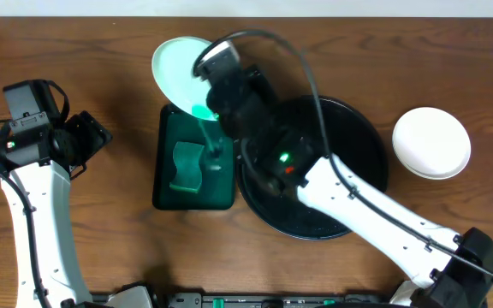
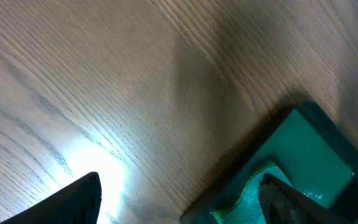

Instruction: Clean dirty plates on tray and stack at the side

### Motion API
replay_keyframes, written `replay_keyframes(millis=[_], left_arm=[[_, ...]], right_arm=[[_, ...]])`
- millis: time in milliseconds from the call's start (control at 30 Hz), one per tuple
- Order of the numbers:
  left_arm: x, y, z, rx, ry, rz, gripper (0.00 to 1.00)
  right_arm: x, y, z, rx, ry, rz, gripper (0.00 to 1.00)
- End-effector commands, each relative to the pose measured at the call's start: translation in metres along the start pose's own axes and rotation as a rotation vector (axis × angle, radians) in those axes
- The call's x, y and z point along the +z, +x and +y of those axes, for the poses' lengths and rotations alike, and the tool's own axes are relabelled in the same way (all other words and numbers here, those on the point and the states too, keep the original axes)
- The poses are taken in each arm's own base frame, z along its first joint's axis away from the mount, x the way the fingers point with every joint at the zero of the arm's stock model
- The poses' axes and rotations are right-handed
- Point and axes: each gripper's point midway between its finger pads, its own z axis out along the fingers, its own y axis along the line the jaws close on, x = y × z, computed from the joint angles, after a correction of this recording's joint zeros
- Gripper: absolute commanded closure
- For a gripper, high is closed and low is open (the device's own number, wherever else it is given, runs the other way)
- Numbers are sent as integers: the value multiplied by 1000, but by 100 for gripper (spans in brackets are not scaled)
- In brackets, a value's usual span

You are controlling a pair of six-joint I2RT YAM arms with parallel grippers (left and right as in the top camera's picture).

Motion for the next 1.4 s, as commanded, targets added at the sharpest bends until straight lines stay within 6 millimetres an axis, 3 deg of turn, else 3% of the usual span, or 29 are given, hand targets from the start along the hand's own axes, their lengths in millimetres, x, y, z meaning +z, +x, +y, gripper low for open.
replay_keyframes(millis=[0, 200, 433, 1367], left_arm=[[-5, -5, 1, -10, -3, -21, 19], [-5, -5, 1, -10, -3, -21, 19], [-5, -5, 1, -10, -3, -21, 19], [-5, -5, 1, -11, -3, -21, 19]], right_arm=[[-19, -19, -15, -166, 135, -24, 99], [-45, -40, 1, -308, 177, -77, 99], [-59, -54, 16, -379, 165, -122, 99], [-63, -64, 16, -454, 183, -149, 99]])
